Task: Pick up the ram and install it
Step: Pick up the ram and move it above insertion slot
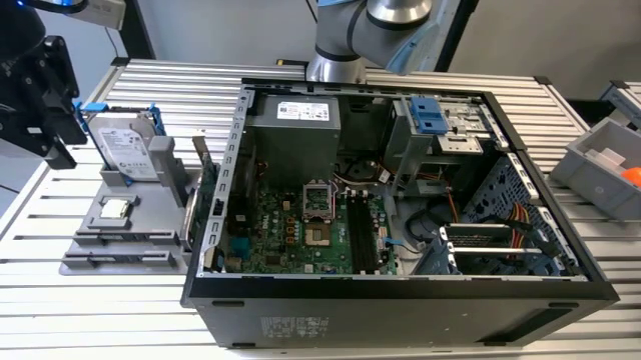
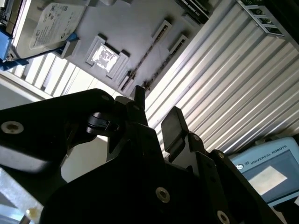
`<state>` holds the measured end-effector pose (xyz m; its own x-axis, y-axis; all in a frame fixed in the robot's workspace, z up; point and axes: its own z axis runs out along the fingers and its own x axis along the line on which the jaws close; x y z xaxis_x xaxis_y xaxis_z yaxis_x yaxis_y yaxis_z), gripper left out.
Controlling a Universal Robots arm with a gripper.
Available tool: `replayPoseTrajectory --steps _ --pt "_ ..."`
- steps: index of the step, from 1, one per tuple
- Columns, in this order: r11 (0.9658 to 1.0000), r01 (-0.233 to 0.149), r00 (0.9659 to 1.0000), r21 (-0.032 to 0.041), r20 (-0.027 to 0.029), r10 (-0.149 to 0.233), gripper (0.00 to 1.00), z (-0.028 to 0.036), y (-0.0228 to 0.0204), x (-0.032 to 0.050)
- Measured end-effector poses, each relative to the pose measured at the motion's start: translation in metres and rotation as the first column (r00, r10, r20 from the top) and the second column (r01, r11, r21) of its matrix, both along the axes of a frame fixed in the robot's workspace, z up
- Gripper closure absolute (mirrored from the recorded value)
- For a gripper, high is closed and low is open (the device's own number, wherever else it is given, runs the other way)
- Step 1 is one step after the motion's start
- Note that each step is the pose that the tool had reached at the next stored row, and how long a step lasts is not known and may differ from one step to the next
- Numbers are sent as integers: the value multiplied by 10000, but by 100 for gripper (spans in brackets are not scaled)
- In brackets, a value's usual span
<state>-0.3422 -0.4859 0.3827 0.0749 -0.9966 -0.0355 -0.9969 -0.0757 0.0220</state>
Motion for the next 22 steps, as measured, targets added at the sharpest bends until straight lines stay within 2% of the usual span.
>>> replayPoseTrajectory --steps 22 --pt "10000 0 10000 1 1 0 0 -99 0 0"
